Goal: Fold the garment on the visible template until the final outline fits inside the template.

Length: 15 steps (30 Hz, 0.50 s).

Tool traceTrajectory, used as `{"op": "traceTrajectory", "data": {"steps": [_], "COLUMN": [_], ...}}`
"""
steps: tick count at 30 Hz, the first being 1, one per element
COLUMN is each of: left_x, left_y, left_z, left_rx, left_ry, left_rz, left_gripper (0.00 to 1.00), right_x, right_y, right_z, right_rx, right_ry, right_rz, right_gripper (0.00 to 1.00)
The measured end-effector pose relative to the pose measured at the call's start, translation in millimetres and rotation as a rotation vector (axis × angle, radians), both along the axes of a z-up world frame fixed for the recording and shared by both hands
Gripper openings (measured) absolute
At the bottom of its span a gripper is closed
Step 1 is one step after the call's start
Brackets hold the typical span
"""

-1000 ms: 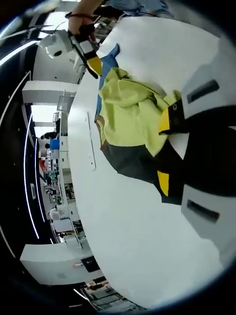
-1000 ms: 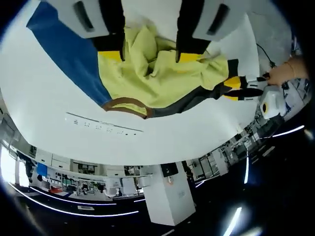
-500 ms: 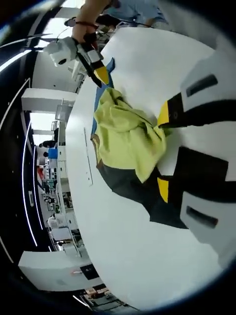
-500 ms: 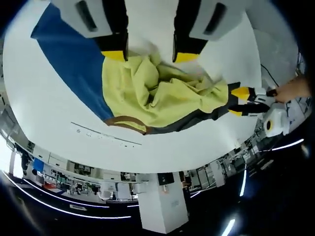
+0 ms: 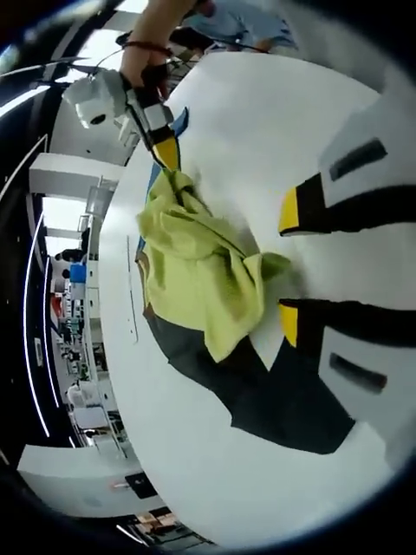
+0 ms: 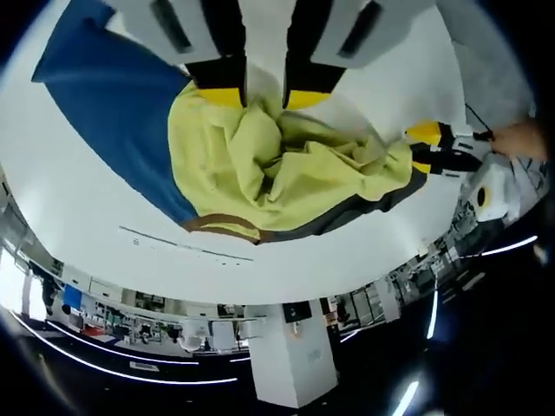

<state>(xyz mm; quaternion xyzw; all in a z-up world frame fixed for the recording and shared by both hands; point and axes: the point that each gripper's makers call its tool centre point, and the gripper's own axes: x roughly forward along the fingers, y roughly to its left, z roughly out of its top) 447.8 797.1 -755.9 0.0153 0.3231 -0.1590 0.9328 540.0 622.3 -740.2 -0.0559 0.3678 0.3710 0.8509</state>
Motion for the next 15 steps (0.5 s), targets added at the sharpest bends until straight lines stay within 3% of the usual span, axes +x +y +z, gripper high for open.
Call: {"op": "traceTrajectory", "data": {"steps": [2,5,15], "left_x": [3.5,7.2,5.7], "left_y": [0.5,0.5,14.2], "left_z": [-0.4,-0.4,15.0], "left_rx": [0.005,0.008,-0.021], "left_ry": [-0.007,-0.01,-0.02], "left_rz": [0.003,0.002,0.019], "left_gripper": [0.19,0.04,0.01], "right_x": [1.5,3.9,5.2], "right_y": [0.1,-0.6,-10.8], "right_z": [-1.0,-0.7,12.8], "right_rx": [-0.001,-0.002,0.017], "right_ry": [-0.002,-0.006,-0.033], "right_rz": [-0.006,-0.013,-0.027], "right_gripper": [0.08,0.03,0.0]}}
